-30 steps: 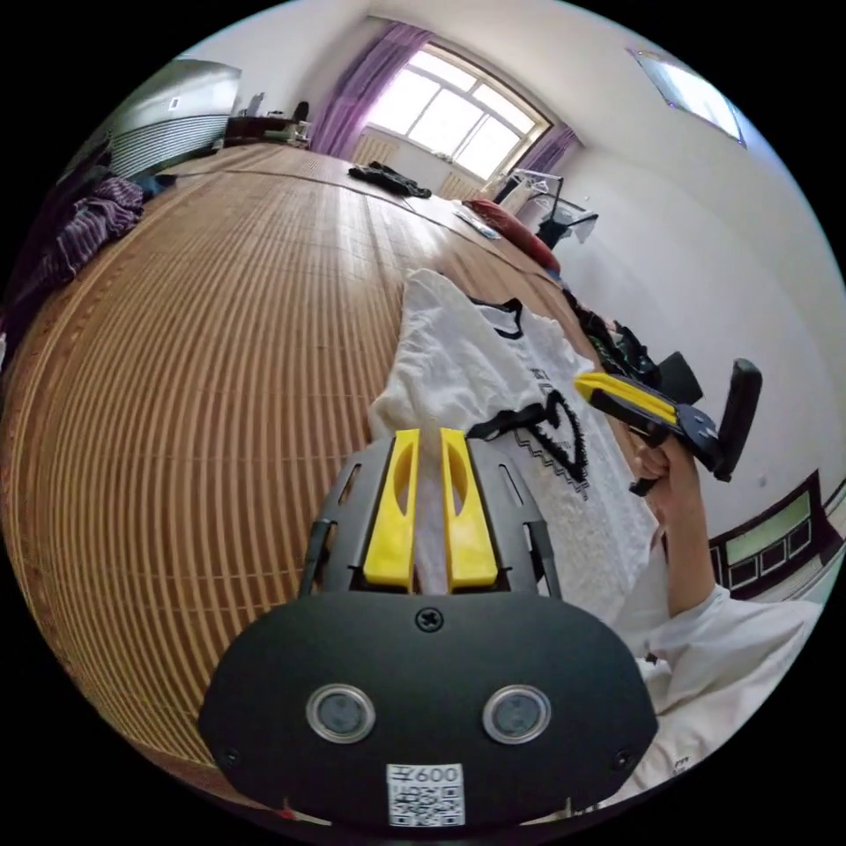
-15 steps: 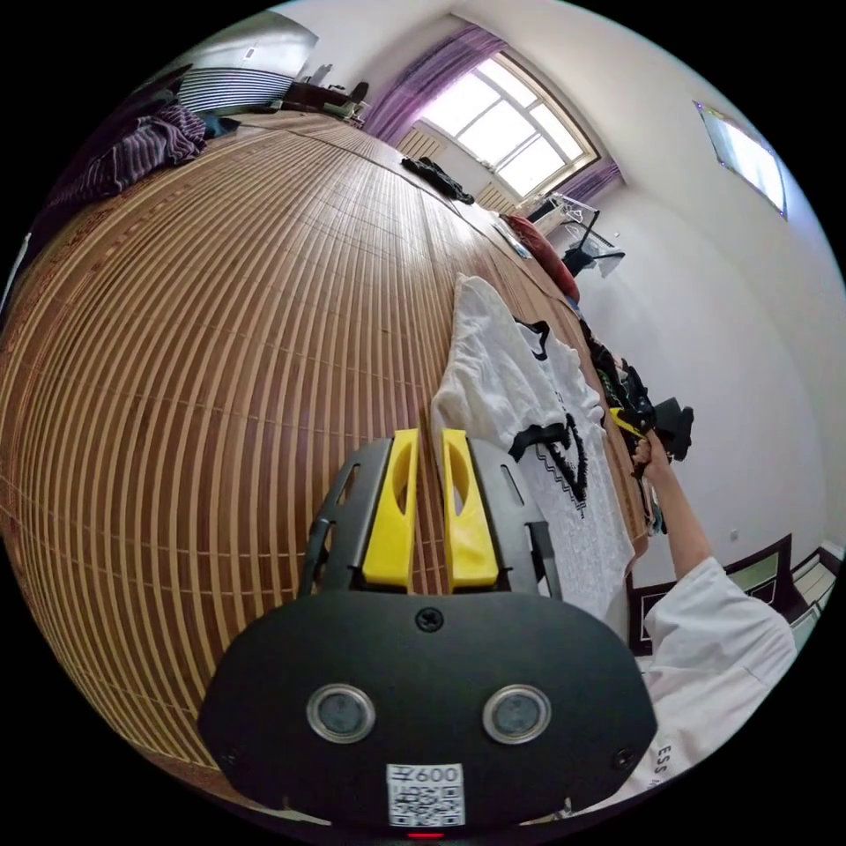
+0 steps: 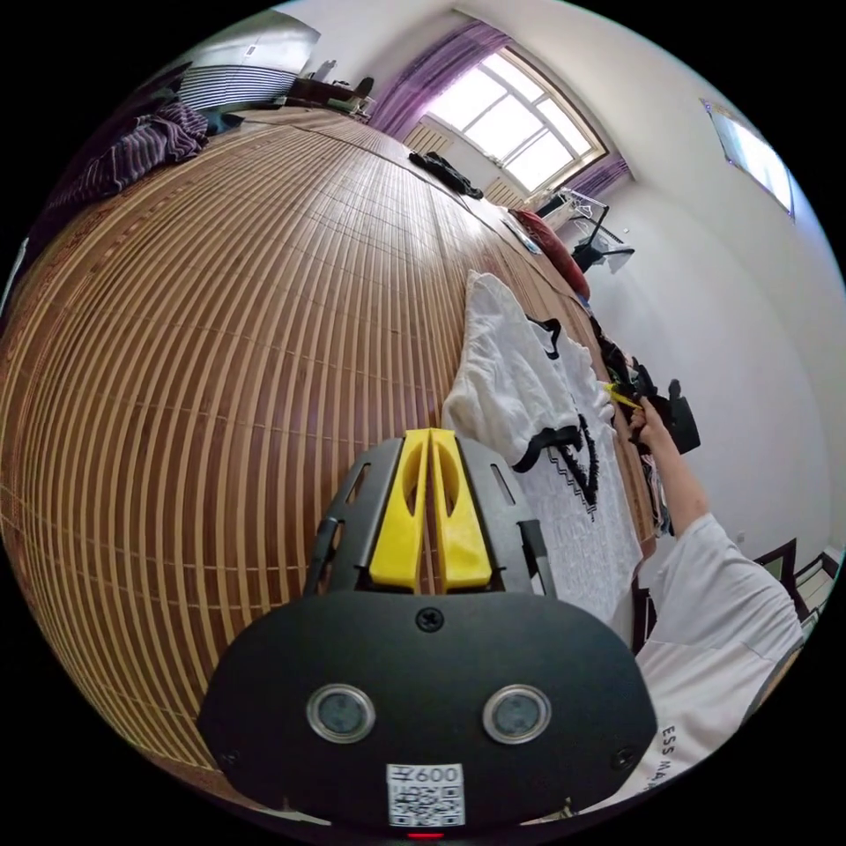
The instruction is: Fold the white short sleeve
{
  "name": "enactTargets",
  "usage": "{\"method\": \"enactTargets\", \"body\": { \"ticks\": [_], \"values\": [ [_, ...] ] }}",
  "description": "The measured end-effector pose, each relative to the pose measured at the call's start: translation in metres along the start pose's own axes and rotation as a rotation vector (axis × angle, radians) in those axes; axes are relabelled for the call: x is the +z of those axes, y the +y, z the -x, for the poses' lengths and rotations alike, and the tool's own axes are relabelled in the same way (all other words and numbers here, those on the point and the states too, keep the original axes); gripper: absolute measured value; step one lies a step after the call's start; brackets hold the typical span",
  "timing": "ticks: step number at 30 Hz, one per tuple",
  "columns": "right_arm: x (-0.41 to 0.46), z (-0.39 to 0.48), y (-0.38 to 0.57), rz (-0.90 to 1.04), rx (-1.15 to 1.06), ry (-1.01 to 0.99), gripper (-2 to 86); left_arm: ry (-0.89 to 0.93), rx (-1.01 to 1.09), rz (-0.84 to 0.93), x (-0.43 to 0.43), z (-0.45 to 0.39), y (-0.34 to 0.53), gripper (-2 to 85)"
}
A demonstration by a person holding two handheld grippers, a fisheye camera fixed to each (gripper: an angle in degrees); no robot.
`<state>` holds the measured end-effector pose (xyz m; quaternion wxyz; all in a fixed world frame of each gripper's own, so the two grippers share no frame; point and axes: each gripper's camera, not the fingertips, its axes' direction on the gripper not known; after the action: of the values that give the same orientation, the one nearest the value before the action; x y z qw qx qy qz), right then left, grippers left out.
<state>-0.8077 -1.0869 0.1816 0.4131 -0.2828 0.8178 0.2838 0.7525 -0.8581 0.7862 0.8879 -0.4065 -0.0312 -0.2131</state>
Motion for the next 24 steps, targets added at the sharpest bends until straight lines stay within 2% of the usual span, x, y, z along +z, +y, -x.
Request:
{"method": "enactTargets", "body": {
  "ticks": [7, 13, 18, 20, 22, 24],
  "values": [
    [-0.115, 0.118, 0.095, -0.222, -0.125, -0.179, -0.7, -0.058, 0.007, -0.02, -0.006, -0.015, -0.005, 0.1],
    [-0.114, 0.236, 0.202, -0.179, -0.331, -0.179, 0.7, 0.029, -0.036, -0.024, -0.013, 0.0, -0.008, 0.1],
    [-0.074, 0.313, 0.284, -0.012, -0.683, -0.063, 11.7, 0.029, -0.037, -0.023, -0.018, -0.002, -0.011, 0.3],
    [-0.096, 0.33, 0.331, -0.101, -0.814, 0.002, 12.6, 0.024, -0.035, -0.023, -0.02, -0.004, -0.013, 0.3],
    [-0.115, 0.325, 0.354, -0.248, -0.854, 0.107, 12.2, 0.028, -0.037, -0.022, -0.022, -0.004, -0.014, 0.3],
    [-0.118, 0.309, 0.363, -0.294, -0.895, 0.191, 11.3, 0.034, -0.041, -0.022, -0.023, -0.004, -0.015, 0.3]
  ]
}}
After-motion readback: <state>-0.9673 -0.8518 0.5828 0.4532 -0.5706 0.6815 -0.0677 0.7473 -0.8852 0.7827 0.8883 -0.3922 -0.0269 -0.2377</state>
